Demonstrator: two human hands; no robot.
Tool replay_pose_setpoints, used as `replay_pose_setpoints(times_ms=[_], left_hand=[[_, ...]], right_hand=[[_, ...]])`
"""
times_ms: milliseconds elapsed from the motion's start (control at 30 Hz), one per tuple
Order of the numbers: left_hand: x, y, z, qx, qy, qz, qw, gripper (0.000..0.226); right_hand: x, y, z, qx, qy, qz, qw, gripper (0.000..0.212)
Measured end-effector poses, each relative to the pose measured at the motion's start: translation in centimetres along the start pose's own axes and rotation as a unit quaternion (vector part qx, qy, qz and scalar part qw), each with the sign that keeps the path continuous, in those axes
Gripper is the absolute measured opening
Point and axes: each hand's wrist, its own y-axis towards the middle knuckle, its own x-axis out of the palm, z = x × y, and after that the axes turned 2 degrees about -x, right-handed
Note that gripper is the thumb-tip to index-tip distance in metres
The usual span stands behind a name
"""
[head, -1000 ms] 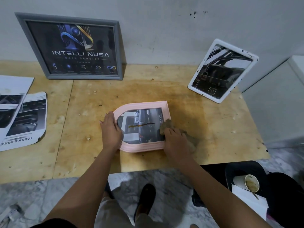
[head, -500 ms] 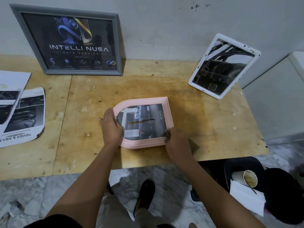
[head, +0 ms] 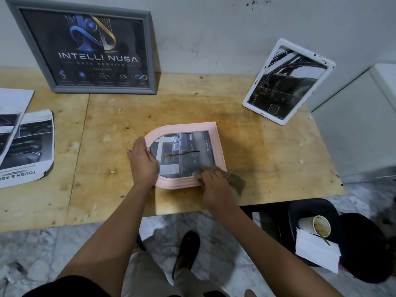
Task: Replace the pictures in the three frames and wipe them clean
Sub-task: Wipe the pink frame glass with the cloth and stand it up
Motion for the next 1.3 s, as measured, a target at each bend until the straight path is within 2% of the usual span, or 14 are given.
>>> replay_pose_setpoints(times_ms=[200,300,367,433,500,567,633,700,767,833,933,1033,1167,1300], left_hand=[[0.2,0.3,-0.6,0.011,0.007,-0.005,1.0,0.034],[0.1,0.3,-0.8,0.011,-0.001,-0.011,1.0,0.035],[0.1,0.1,-0.8,0.014,-0.006,-0.011,1.0,0.033],[0.0,0.0,-0.6,0.006,-0.01,-0.009,1.0,0.034],[-0.1,-0.2,-0.5,-0.003,-0.009,-0.008,1.0,0.036],[-0.1,-0.2,-0.6,-0.008,-0.014,-0.009,1.0,0.038],[-0.1,-0.3,-0.5,-0.018,-0.024,-0.01,1.0,0.04],[-0.3,-0.3,-0.4,-0.021,-0.03,-0.022,0.999,0.042],[-0.5,-0.2,-0.6,-0.016,-0.03,-0.033,0.999,0.042],[-0.7,0.2,-1.1,-0.002,-0.02,-0.038,0.999,0.041],[-1.1,0.4,-1.9,0.037,0.017,-0.045,0.998,0.043],[-1.2,0.5,-2.3,0.055,0.046,-0.046,0.996,0.041],[-1.2,0.7,-2.2,0.07,0.057,-0.048,0.995,0.036],[-1.3,0.5,-2.0,0.053,0.081,-0.047,0.994,0.041]], right_hand=[[0.3,0.6,-1.8,-0.009,0.102,-0.1,0.99,0.023],[-1.1,1.9,-2.2,0.091,0.231,-0.121,0.961,0.025],[-3.0,2.8,-1.2,0.218,0.325,-0.023,0.92,0.03],[-5.5,3.4,0.7,0.336,0.383,0.111,0.853,0.025],[-8.2,3.8,2.1,0.394,0.385,0.221,0.805,0.02],[-10.4,4.3,2.4,0.392,0.372,0.287,0.791,0.019],[-10.7,5.3,2.1,0.362,0.324,0.291,0.824,0.022],[-8.8,6.7,1.3,0.325,0.254,0.227,0.882,0.017],[-5.3,7.4,0.6,0.245,0.199,0.098,0.944,0.023],[-1.4,7.4,1.1,0.113,0.056,-0.049,0.991,0.044],[2.6,7.2,1.9,0.04,-0.121,-0.104,0.986,0.064],[4.3,7.8,0.3,0.093,-0.127,-0.053,0.986,0.061],[4.9,8.7,-1.9,0.087,-0.064,0.049,0.993,0.052],[5.6,7.6,-2.8,0.115,-0.05,0.023,0.992,0.059]])
